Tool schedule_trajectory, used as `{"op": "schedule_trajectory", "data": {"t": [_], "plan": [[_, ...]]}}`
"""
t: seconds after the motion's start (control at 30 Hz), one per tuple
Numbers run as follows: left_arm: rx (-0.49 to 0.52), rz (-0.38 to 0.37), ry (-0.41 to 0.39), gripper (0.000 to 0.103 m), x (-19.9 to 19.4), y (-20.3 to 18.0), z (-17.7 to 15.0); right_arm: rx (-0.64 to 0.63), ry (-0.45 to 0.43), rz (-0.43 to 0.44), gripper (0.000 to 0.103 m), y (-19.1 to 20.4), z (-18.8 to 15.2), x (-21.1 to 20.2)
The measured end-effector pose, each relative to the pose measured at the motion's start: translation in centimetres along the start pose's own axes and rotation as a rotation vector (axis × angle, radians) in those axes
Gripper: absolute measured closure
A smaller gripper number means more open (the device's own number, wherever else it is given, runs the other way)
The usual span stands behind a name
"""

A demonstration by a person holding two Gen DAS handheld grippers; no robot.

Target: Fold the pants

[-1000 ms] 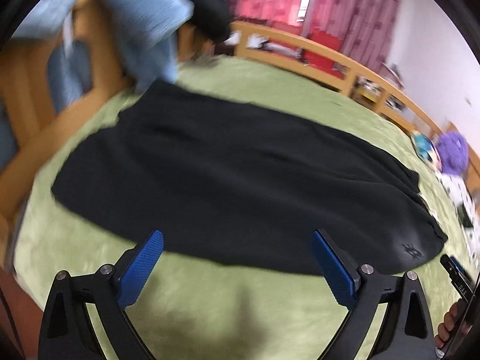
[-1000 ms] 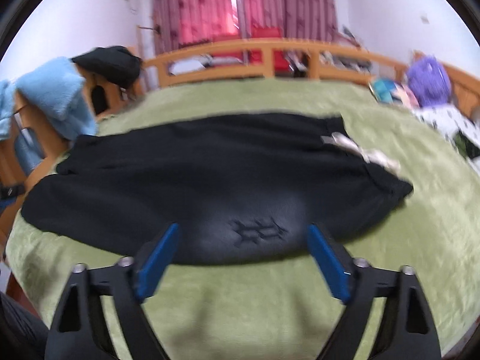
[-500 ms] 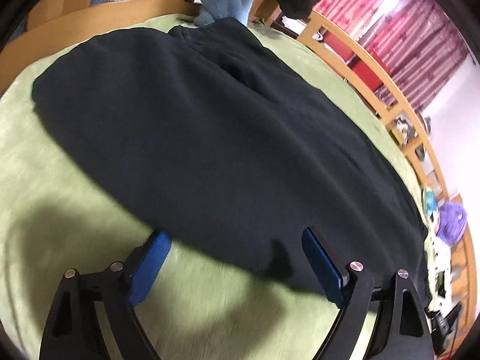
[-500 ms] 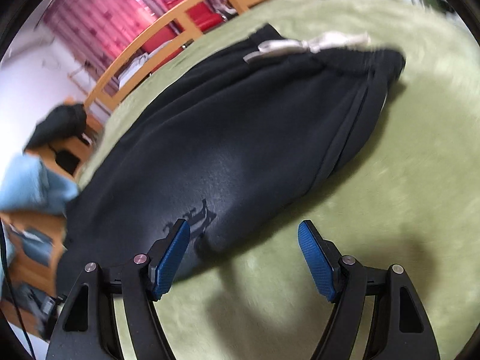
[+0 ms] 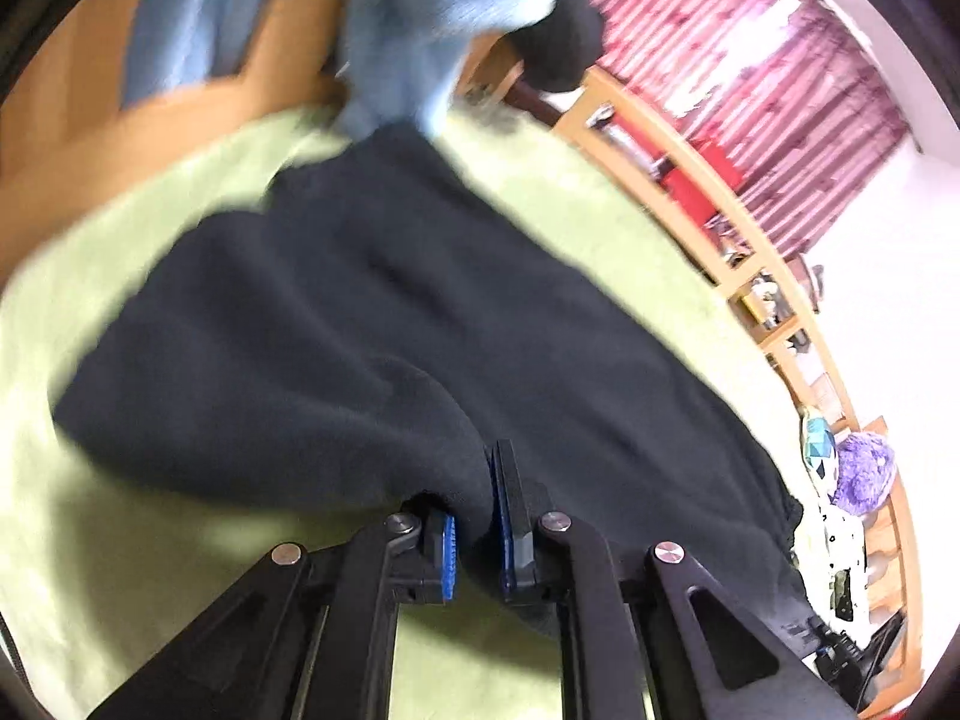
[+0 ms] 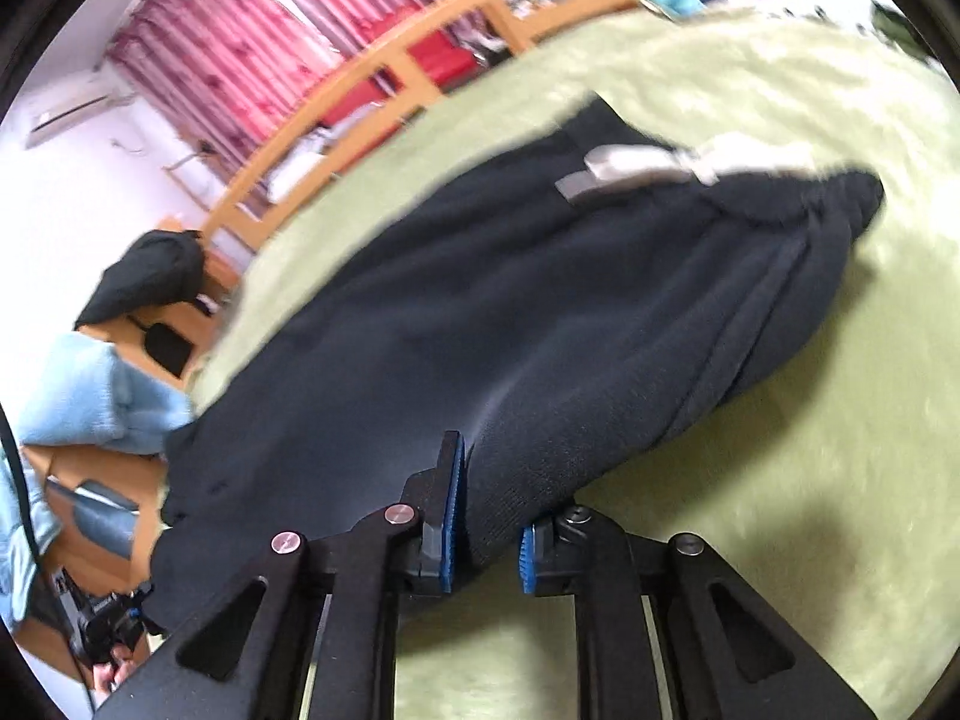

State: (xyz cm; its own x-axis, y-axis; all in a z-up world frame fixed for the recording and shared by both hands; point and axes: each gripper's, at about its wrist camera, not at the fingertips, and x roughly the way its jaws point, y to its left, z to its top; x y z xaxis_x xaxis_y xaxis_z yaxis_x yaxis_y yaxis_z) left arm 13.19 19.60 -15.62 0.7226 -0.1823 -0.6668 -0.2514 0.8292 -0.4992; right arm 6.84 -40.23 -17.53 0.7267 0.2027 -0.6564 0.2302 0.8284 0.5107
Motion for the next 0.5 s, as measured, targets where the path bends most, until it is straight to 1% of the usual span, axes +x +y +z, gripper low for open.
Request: {"op": "schedule_trajectory", "data": {"t": [0.07, 0.17, 0.23, 0.33, 0.37, 0.43, 0.5], "plan": [[0.049, 0.003, -0.037, 0.092, 0.6, -2.1, 2.6, -0.050, -0.022, 0.014, 0.088, 1.5, 1.9, -0.4], [0.100, 0.016, -0.085, 0.092, 1.9, -4.5, 5.4, -0.129, -0.047, 0.012, 0.088, 4.2, 5.6, 0.3], [0.101, 0.016, -0.105, 0.093, 2.6, -5.6, 6.8, -0.170, -0.071, 0.012, 0.088, 5.8, 7.9, 1.2], [0.103, 0.000, -0.103, 0.093, 5.4, -7.3, 9.7, -0.208, -0.091, 0.003, 0.089, 8.0, 11.2, 3.4], [0.122, -0.015, -0.098, 0.093, 6.6, -8.1, 11.0, -0.218, -0.096, -0.002, 0.090, 8.7, 12.4, 4.3], [0.145, -0.013, -0.094, 0.093, 8.4, -9.3, 12.9, -0.224, -0.105, -0.008, 0.090, 9.6, 14.4, 6.3], [0.145, -0.012, -0.091, 0.093, 10.2, -10.2, 14.6, -0.211, -0.095, -0.008, 0.091, 10.3, 16.7, 9.0]]}}
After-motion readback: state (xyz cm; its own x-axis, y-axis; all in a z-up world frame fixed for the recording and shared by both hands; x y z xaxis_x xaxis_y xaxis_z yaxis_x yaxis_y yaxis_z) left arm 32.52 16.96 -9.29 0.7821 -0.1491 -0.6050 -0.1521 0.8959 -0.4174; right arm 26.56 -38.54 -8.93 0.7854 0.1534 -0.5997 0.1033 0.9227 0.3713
